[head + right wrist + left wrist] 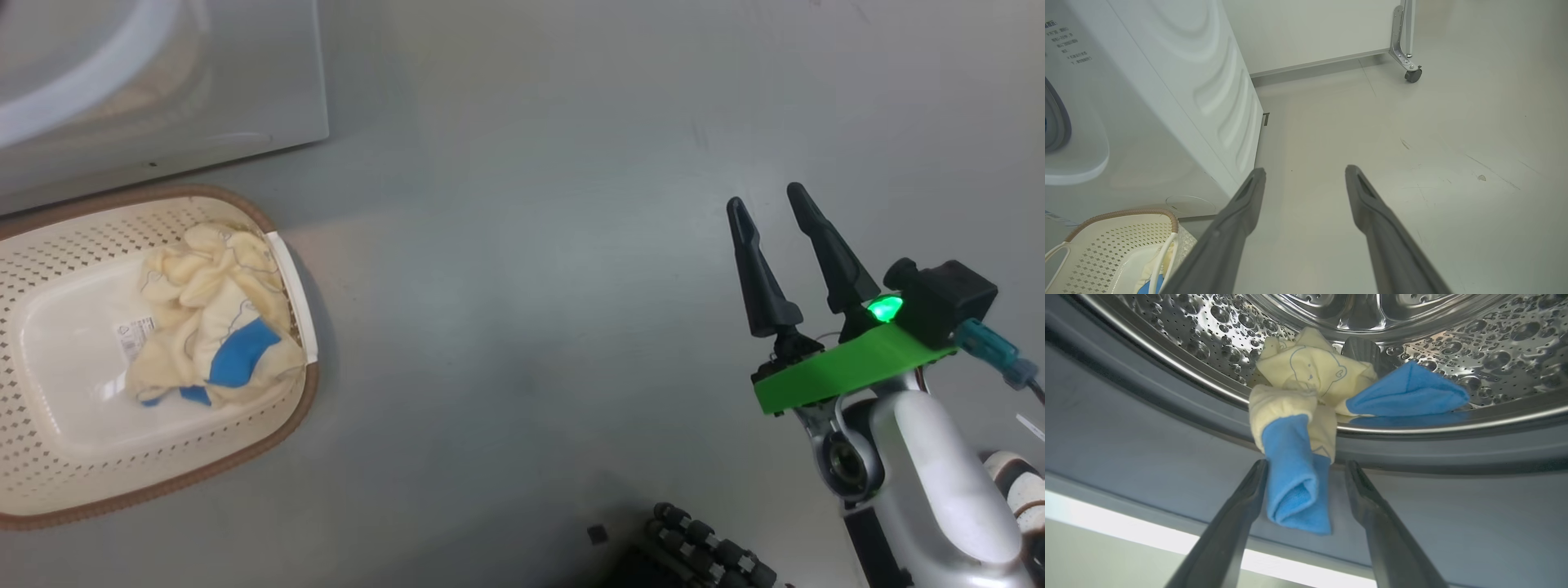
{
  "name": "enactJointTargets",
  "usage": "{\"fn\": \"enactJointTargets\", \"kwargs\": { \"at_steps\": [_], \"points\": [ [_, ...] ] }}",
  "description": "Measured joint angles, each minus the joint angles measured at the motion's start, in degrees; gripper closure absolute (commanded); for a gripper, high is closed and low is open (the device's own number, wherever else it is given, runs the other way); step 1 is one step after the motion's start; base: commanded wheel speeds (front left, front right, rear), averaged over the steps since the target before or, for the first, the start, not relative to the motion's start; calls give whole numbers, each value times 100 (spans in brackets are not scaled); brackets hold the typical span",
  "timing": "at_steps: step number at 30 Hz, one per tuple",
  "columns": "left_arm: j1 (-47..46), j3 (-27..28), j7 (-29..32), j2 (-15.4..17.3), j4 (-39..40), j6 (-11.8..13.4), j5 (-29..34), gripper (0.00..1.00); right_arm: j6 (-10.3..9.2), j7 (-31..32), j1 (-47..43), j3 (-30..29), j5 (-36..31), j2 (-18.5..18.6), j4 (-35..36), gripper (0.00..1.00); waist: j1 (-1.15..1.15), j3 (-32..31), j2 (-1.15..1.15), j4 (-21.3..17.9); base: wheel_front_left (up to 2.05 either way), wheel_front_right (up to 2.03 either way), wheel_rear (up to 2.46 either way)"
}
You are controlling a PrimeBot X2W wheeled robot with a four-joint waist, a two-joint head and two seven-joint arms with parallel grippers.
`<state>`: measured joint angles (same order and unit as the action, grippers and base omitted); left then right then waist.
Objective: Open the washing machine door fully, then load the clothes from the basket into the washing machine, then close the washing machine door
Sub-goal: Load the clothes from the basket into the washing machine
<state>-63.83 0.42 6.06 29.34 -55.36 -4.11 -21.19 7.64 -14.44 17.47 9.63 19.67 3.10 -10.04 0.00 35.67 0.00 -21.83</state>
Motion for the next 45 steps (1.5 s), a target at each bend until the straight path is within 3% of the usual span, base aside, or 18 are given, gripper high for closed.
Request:
{"fn": "enactJointTargets", "kwargs": {
  "at_steps": [2, 3, 4, 22, 27, 38, 45],
  "points": [
    [-67, -66, 0, 54, -111, 12, 54, 0, 0, 0, 8, 13, 0, -7, 0, 0, 0, 20, 0, -30, 0, 0, 0],
    [-99, -94, -9, 79, -145, 13, 102, 57, 0, 0, 13, 13, 0, -11, 0, 0, 0, 29, 0, -42, 0, 0, 0],
    [-133, -111, -46, 92, -171, 12, 122, 100, 0, 0, 19, 13, 0, -13, -1, 0, 0, 37, 0, -52, 0, 0, 0],
    [-1369, -421, -676, 111, -398, -90, 221, 100, 0, 0, 50, 119, -1, -29, -22, 0, 0, 190, 0, -111, 0, 0, 0],
    [-1711, -503, -791, 179, -423, -9, 344, 100, 0, 0, 55, 191, 11, -32, -25, 0, 0, 299, 0, -149, 0, 0, 0],
    [-2897, -866, -639, 364, -776, 170, 721, 100, 0, 0, 352, 425, 132, -44, -51, 0, 0, 757, 0, -370, 0, 0, 0],
    [-3456, -1183, -544, 522, -938, 126, 971, 100, 0, 0, 413, 522, 261, -51, -49, 0, 0, 1073, 0, -568, 0, 0, 0]
  ]
}}
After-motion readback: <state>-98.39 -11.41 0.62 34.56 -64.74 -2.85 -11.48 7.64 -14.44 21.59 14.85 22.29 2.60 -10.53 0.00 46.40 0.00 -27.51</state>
